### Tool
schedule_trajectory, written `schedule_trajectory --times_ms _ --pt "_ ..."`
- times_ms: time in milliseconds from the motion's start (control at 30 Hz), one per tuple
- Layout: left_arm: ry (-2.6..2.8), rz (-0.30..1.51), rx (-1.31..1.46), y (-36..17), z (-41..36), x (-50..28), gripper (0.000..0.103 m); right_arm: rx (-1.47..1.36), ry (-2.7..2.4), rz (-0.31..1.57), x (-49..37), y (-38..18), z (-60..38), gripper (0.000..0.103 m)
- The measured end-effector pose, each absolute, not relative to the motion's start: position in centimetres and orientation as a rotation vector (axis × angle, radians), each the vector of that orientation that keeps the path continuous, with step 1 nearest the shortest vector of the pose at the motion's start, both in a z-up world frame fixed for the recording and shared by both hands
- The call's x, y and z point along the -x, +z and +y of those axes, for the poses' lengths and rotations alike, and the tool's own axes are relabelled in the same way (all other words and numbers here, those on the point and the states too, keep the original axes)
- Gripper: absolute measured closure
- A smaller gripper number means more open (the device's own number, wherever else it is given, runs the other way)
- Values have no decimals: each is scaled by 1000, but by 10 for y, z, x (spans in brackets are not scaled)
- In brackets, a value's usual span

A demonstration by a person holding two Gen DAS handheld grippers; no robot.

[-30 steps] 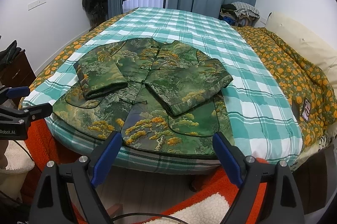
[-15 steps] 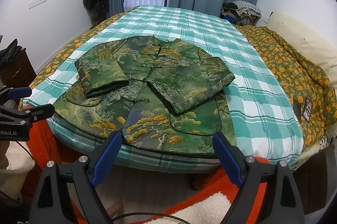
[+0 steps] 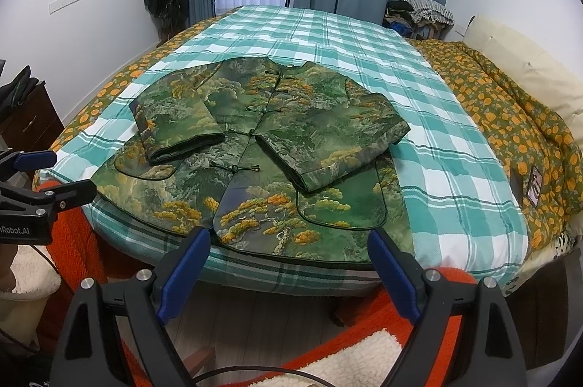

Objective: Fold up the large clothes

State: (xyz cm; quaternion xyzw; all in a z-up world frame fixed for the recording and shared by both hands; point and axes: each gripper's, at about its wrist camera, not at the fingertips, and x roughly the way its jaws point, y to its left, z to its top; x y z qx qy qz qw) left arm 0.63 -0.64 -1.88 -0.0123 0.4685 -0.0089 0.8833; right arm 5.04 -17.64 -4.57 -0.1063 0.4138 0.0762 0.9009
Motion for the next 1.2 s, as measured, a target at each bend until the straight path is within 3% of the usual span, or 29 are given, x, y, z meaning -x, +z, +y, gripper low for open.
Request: schedule_trajectory --times_ms 1200 --pt "-22 980 26 -20 -7 -7 0 218 161 866 -51 -48 -176 13"
